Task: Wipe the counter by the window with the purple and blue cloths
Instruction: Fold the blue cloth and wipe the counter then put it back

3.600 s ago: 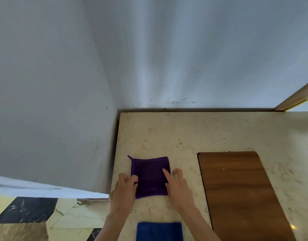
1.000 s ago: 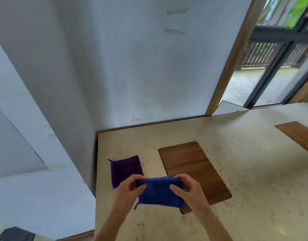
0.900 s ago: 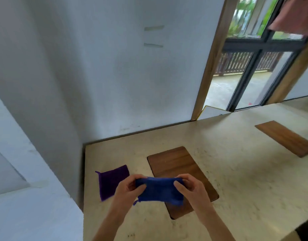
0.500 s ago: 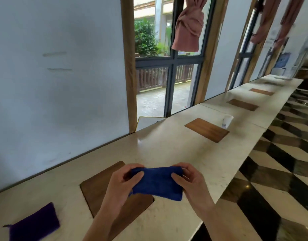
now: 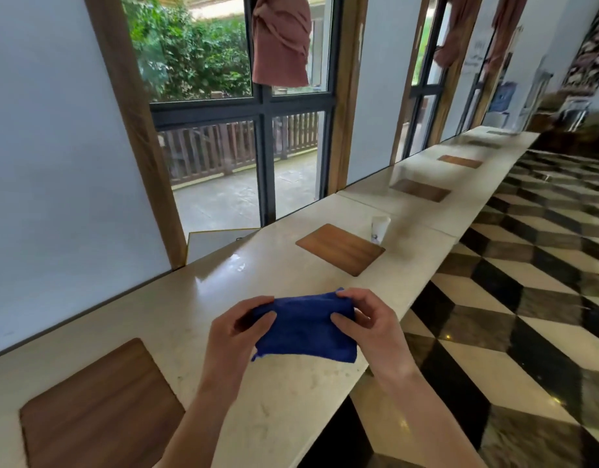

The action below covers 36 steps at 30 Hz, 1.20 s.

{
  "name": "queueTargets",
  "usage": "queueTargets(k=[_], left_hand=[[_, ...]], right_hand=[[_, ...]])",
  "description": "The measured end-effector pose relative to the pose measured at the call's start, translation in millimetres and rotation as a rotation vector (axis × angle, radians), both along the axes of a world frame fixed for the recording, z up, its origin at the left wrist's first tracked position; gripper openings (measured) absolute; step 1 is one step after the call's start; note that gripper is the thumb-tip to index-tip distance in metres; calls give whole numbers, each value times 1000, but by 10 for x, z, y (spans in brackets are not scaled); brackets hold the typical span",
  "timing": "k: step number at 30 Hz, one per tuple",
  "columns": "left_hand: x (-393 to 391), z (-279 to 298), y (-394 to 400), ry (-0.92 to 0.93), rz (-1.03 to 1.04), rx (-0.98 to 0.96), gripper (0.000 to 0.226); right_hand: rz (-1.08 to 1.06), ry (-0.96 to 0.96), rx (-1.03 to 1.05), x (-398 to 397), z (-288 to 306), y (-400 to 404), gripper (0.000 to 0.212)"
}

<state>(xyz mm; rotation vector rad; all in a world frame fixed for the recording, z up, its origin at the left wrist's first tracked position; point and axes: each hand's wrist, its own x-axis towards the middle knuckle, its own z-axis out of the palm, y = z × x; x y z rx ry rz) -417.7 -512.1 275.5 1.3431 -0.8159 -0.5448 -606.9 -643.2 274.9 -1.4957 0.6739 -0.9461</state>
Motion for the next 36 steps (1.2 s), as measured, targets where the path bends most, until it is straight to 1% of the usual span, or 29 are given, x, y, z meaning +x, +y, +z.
queueTargets(k=[6, 9, 14, 18, 23, 27, 31, 34, 36], left_hand=[[-8, -71, -907, 41, 11, -8, 25], [47, -150, -1428, 31, 30, -23, 24], [236, -186, -2338, 57, 100, -49, 23], [365, -160, -2878, 95, 162, -50, 23], [680, -105, -3256, 78, 222, -62, 23], [845, -258, -3380, 129, 329, -45, 25], [932, -418, -3482, 158, 430, -7, 25], [944, -501, -3613, 185, 514, -1, 26], [953, -553, -3733, 211, 570, 3, 26]], right_hand=[[26, 1, -14, 22, -61, -941, 33], [61, 5, -5, 97, -127, -1518, 34], [161, -9, -5, 358, -101, -2534, 34], [247, -10, 23, 639, -38, -3194, 33], [333, 0, 60, 1091, -75, -3707, 34], [423, 71, 61, 1468, -245, -4008, 37], [580, 73, 55, 1793, -418, -4238, 42], [684, 68, 119, 1980, -566, -4435, 43], [745, 82, 126, 2086, -623, -4586, 42]])
